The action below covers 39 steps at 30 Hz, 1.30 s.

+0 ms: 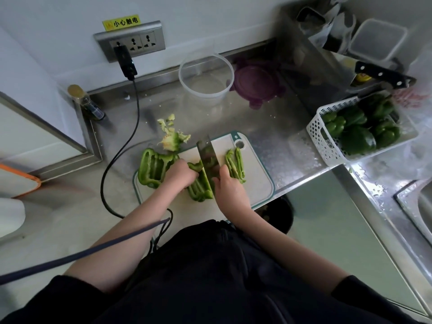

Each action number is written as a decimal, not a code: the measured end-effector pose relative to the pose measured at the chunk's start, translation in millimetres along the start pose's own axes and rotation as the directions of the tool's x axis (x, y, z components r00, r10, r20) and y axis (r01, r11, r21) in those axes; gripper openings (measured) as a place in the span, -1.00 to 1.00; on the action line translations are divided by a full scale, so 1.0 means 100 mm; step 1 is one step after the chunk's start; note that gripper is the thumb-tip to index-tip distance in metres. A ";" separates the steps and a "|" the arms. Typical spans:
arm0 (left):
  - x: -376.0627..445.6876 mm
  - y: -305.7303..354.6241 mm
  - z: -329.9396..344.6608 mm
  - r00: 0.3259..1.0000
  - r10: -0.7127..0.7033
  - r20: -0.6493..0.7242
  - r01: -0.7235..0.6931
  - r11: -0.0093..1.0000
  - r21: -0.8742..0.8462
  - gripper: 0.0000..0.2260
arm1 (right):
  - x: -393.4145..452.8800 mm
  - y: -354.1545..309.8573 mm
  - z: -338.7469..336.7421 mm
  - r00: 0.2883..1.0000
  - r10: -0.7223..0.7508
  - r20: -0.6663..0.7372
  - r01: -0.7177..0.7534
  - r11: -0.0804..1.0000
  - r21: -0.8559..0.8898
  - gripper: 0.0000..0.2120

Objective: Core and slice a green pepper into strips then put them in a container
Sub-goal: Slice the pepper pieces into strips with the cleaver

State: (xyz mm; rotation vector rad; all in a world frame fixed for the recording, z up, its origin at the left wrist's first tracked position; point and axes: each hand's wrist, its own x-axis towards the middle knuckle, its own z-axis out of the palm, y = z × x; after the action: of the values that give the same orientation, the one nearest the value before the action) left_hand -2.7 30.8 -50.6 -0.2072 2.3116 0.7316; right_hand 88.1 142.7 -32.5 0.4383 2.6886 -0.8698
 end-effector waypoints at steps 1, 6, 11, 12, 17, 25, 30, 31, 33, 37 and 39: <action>0.00 0.00 0.00 1.000 0.000 0.000 0.000 1.000 -0.005 -0.82 | -0.01 -0.01 0.02 1.000 0.000 0.002 0.000 1.000 -0.014 -0.82; 0.01 0.00 0.01 1.000 0.001 -0.008 -0.001 1.000 0.010 -0.88 | 0.00 -0.01 0.14 1.000 0.014 0.002 -0.014 0.998 -0.060 -0.90; 0.00 -0.04 0.02 0.999 0.042 -0.013 -0.042 0.999 0.029 -0.85 | -0.02 0.02 0.26 0.995 0.048 0.083 -0.034 0.986 -0.161 -0.77; 0.01 -0.05 0.02 0.999 0.046 -0.014 -0.046 0.999 0.023 -0.88 | -0.02 0.01 0.26 0.995 0.049 0.088 -0.032 0.983 -0.182 -0.75; 0.01 -0.04 0.01 0.999 0.036 0.000 -0.036 0.998 0.045 -0.81 | -0.03 -0.04 0.24 0.992 0.068 0.109 -0.039 0.968 -0.248 -0.57; -0.04 -0.12 0.01 0.999 0.054 0.006 -0.054 0.996 0.071 -0.55 | 0.02 -0.12 0.23 0.990 0.016 0.140 0.031 0.946 -0.322 -0.40; -0.19 -0.29 0.12 0.997 0.061 0.047 -0.061 0.998 0.000 -0.58 | 0.12 -0.09 0.19 0.991 0.044 0.128 -0.011 0.969 -0.247 -0.60; -0.21 -0.29 0.11 0.997 0.055 0.047 -0.053 0.998 -0.025 -0.54 | 0.13 -0.05 0.15 0.992 0.049 0.112 -0.027 0.983 -0.184 -0.74; -0.21 -0.28 0.08 0.996 0.048 0.069 -0.044 0.998 -0.053 -0.44 | 0.14 0.06 0.01 0.997 0.059 0.046 -0.056 0.997 -0.060 -0.82; -0.19 -0.26 0.01 0.995 0.045 0.086 -0.040 0.998 -0.055 -0.35 | 0.14 0.26 -0.31 0.986 0.110 -0.124 -0.105 0.994 0.042 -0.77; -0.17 -0.24 0.00 0.995 0.050 0.088 -0.047 0.998 -0.038 -0.34 | 0.12 0.29 -0.39 0.984 0.110 -0.138 -0.106 0.994 0.035 -0.81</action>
State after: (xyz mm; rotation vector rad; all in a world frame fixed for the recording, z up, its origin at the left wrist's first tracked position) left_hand 18.7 10.0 -50.2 -0.1320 2.2270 0.7916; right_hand 80.9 190.9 -21.3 0.6679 2.7506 -0.8755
